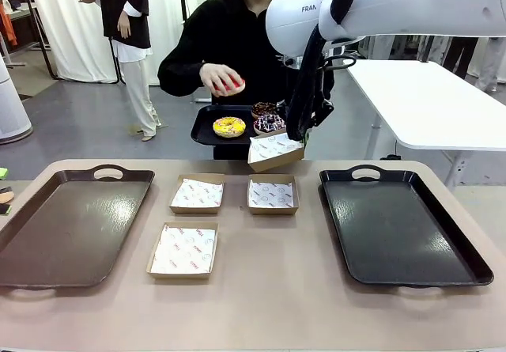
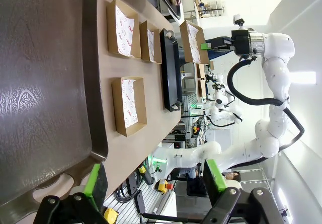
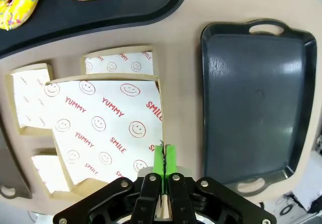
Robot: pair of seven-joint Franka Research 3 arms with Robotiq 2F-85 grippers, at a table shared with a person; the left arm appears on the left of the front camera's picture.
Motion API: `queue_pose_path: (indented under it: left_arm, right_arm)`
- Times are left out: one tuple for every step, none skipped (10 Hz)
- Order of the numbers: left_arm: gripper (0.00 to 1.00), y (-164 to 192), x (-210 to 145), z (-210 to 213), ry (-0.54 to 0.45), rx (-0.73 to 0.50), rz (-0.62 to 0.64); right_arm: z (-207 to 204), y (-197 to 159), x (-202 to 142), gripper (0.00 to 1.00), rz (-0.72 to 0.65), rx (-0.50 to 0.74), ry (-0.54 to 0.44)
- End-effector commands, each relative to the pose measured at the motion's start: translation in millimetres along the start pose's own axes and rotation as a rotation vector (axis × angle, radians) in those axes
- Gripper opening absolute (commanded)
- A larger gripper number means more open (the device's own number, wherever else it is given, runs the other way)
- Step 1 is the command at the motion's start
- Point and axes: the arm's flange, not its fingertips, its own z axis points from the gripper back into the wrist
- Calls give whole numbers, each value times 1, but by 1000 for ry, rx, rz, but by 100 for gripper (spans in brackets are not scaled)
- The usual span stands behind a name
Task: Individually package the donuts and arrange them on the tray.
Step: Pick up one Paper togo box, then place the picked Paper togo box on the Handle tray while simultaneously picking up another Paper togo box from the table with the other hand.
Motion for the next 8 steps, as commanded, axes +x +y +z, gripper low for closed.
queue_pose_path:
  left_arm:
    - [100,-1,0,1,-11,-21,-11]
    - [100,-1,0,1,-11,-21,-11]
    - [100,-1,0,1,-11,-21,-11]
    - [100,-1,0,1,-11,-21,-11]
    - [100,-1,0,1,-11,-21,-11]
    - [100,-1,0,1,-11,-21,-11]
    - [100,-1,0,1,-11,-21,-11]
    - [100,-1,0,1,-11,-21,-11]
  right_arm:
    - [-1,1,2,0,-24,7,-5]
    - [-1,1,2,0,-24,7,-5]
    - [-1,1,2,0,-24,7,-5]
    - [-1,1,2,0,-24,7,-5]
    - [-1,1,2,0,-24,7,-5]
    - [-1,1,2,0,-24,7,-5]
    - [-1,1,2,0,-24,7,-5]
    - [-1,1,2,0,-24,7,-5]
